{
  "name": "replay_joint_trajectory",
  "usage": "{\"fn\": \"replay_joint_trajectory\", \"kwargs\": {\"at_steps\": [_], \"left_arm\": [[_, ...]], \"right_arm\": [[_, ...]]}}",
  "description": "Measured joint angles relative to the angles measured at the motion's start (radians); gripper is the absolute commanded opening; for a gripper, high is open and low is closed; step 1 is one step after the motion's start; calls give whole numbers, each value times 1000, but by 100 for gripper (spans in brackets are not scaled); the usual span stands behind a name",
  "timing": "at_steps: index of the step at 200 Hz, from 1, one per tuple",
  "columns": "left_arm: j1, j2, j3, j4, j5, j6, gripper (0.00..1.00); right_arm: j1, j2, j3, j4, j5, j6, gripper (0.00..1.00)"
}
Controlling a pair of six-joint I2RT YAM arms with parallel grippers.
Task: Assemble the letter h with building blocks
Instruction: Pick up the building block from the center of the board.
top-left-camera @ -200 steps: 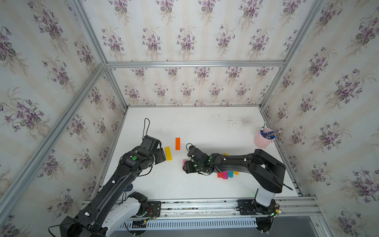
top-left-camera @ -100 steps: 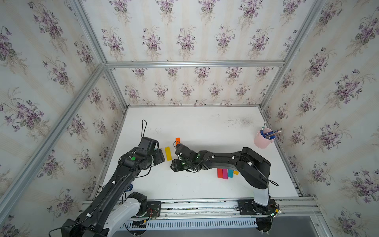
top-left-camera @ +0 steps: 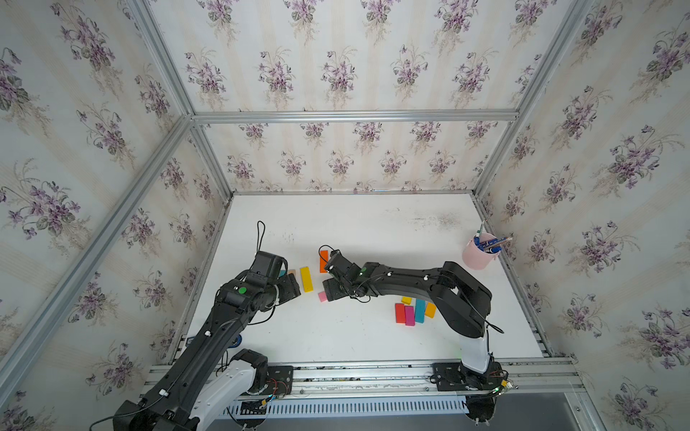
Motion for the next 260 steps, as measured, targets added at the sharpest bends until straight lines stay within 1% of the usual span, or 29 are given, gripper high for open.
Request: {"fn": "replay_joint_trajectory", "kwargs": {"at_steps": [21,38,53,79,116,138,150,161,195,206,224,235,247,260], "left_arm": [[7,-5,-6,-4,0,0,76],[13,-5,-14,-3,0,0,76],[13,-4,-25,-2,4,0,76],[13,5,-40,5,19,0,76],[13,5,-68,17,26,0,76],[14,14,-80,31,34,-1,76],[14,17,-85,37,41,-4,76],[14,18,-87,44,45,-5,76],[14,28,-91,58,52,-7,76],[14,36,-91,59,53,-7,75],[14,48,-91,63,56,-7,75],[14,52,-91,66,56,-7,75],[14,53,-95,74,56,-8,75],[14,52,-102,81,56,-9,75]], "right_arm": [[11,18,14,5,-15,3,86],[39,32,28,9,-21,14,85],[61,61,58,6,-29,35,82],[71,96,103,1,-9,66,78],[77,105,116,-29,45,130,74],[78,111,130,-55,65,158,74],[84,114,136,-64,78,165,76],[91,117,139,-70,85,165,77],[111,134,151,-71,122,156,78],[111,133,144,-64,129,155,77],[112,129,136,-58,134,153,72],[112,129,136,-58,137,153,70],[111,129,138,-62,134,153,71],[112,129,141,-65,133,153,75]]}}
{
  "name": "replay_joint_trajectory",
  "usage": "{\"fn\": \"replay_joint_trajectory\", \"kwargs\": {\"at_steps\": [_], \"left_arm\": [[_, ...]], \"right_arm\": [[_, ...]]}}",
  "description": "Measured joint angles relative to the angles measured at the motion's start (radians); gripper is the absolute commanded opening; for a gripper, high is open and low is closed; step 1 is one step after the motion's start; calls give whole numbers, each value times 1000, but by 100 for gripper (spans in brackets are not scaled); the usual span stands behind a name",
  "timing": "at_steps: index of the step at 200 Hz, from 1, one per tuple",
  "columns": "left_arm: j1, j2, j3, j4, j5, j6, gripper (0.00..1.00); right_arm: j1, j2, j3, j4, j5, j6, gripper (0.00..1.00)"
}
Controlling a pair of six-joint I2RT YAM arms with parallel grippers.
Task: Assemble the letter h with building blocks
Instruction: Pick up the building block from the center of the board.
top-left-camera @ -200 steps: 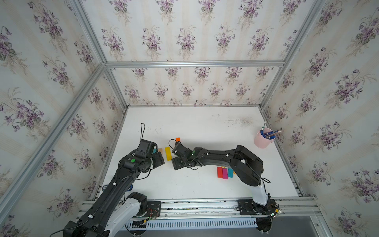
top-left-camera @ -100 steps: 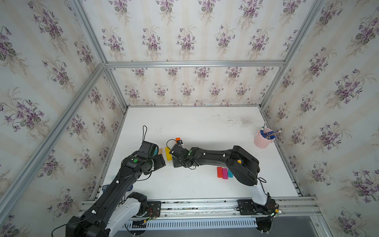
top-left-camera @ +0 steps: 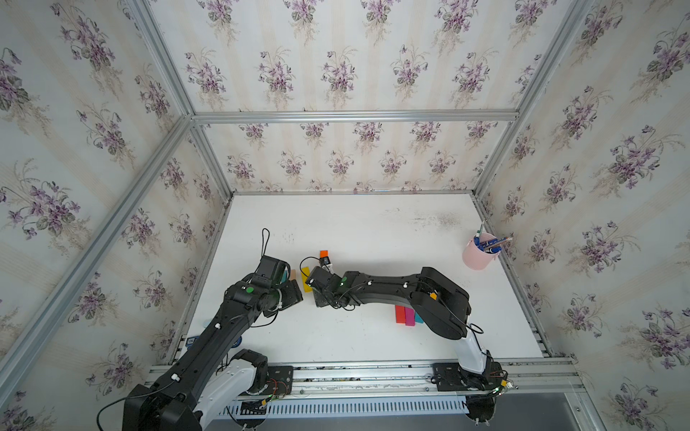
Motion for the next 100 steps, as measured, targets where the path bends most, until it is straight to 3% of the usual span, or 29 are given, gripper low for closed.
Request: {"fn": "replay_joint_trajectory", "kwargs": {"at_steps": [55,77,100], "left_arm": [[2,-4,-15,8,0,-5,76],[5,0,-16,15,-1,-5,76],[9,0,-16,15,-4,-6,77]], "right_arm": [[14,-1,11,-32,-6,-7,76],[18,4,24,-61,-5,-1,71],[17,16,43,-91,7,11,59]]}}
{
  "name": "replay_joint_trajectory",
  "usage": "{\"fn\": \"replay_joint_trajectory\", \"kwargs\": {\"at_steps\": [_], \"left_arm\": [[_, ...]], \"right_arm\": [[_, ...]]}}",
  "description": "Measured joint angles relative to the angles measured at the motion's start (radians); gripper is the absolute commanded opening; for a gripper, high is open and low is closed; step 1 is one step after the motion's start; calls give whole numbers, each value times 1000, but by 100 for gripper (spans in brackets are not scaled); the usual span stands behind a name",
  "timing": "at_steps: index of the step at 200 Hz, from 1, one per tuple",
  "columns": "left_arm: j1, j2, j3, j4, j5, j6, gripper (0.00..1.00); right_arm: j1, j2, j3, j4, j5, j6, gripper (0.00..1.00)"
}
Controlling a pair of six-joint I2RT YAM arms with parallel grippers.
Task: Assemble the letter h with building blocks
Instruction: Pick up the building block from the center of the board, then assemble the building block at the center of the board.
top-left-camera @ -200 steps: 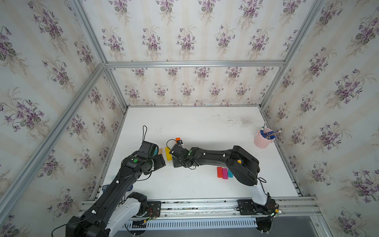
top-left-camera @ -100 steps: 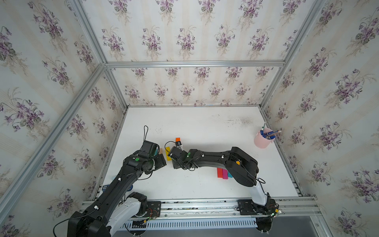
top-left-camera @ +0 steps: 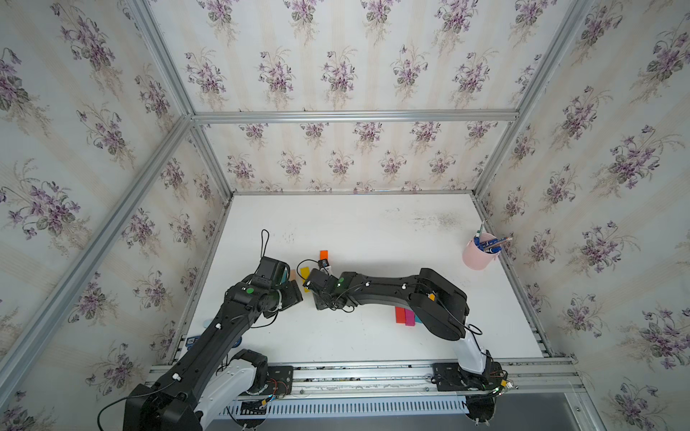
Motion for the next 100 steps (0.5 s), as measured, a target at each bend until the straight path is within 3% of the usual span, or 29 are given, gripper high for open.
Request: {"fn": "replay_joint_trajectory", "kwargs": {"at_steps": [11,31,100], "left_arm": [[3,0,0,0,0,-4,77],[9,0,0,0,-1,-6,77],[49,6,49,0,2,3,78]], "right_arm": [[-2,6,13,-15,3,5,52],[-5,18,43,-42,-1,26,48],[-94,101,216,-162,-71,85,44]]}}
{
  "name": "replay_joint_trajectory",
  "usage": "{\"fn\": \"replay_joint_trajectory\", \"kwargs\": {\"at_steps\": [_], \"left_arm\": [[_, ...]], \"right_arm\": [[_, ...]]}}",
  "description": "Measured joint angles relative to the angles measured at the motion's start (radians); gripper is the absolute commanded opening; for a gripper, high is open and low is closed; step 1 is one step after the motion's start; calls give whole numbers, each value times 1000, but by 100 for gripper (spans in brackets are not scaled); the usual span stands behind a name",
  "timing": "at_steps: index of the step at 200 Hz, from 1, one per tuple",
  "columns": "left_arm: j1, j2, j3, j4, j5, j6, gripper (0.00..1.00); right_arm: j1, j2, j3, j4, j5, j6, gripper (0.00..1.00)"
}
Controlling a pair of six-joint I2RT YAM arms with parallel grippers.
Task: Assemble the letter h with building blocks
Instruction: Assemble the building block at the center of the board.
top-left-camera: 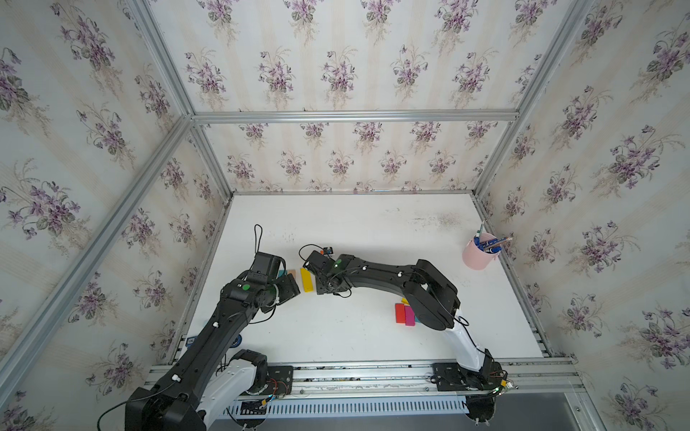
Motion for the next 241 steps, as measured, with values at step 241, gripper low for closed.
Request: {"fn": "replay_joint_trajectory", "kwargs": {"at_steps": [241], "left_arm": [[25,41,-17,14,66,36,78]], "right_arm": [[-46,99,146,-77,54,69,58]]}}
